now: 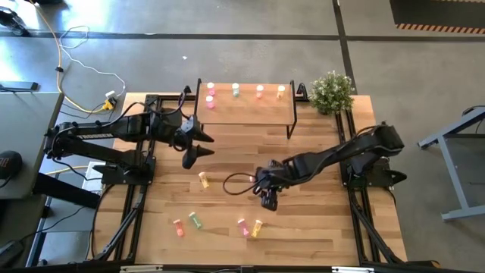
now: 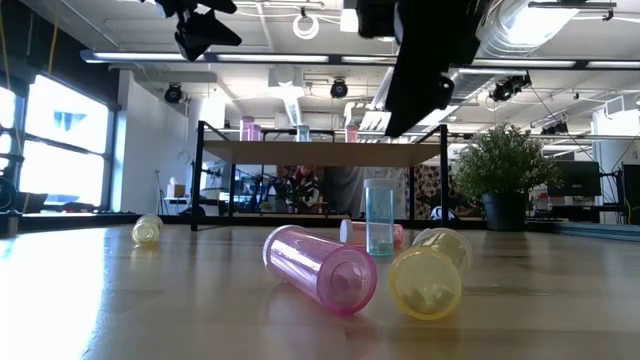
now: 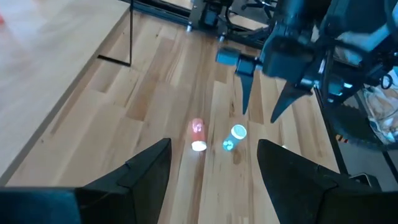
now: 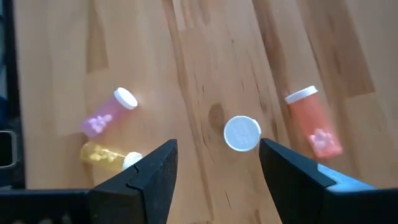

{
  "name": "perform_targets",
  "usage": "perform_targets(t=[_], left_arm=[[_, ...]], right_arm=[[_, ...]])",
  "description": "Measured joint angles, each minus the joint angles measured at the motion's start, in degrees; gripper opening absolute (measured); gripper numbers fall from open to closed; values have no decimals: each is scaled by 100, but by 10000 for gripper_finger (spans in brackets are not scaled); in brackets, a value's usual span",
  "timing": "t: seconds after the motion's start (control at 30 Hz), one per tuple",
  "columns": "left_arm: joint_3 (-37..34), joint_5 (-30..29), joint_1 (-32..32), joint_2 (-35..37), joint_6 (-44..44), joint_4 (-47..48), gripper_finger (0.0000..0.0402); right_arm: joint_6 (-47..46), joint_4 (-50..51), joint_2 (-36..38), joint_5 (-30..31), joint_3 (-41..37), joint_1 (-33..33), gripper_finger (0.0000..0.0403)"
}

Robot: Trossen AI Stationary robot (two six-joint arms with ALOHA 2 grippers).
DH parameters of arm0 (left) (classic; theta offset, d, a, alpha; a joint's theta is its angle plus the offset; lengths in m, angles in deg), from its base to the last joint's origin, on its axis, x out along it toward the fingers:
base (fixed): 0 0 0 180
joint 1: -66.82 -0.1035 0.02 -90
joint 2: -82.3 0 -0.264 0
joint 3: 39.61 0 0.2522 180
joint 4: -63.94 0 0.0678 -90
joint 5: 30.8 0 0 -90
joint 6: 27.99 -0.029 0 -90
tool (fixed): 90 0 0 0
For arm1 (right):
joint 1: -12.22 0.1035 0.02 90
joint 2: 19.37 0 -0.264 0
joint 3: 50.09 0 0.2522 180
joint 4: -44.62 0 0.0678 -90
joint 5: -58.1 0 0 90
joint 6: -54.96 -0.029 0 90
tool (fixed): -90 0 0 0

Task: Pick and place medicine bottles onto shelf by color
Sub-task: Put the top blue pill bottle on the shelf aligned with the other blue pill bottle

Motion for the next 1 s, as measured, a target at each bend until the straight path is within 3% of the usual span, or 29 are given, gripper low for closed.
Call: perform_targets(t=[0.73, 1.0], left_arm=[[1, 4, -3, -4, -129, 243, 229], [4, 2, -5, -4, -199, 330, 229]], right_arm=[[-169, -318, -874, 517, 0, -1, 213], [-246, -417, -946, 507, 0, -1, 159]])
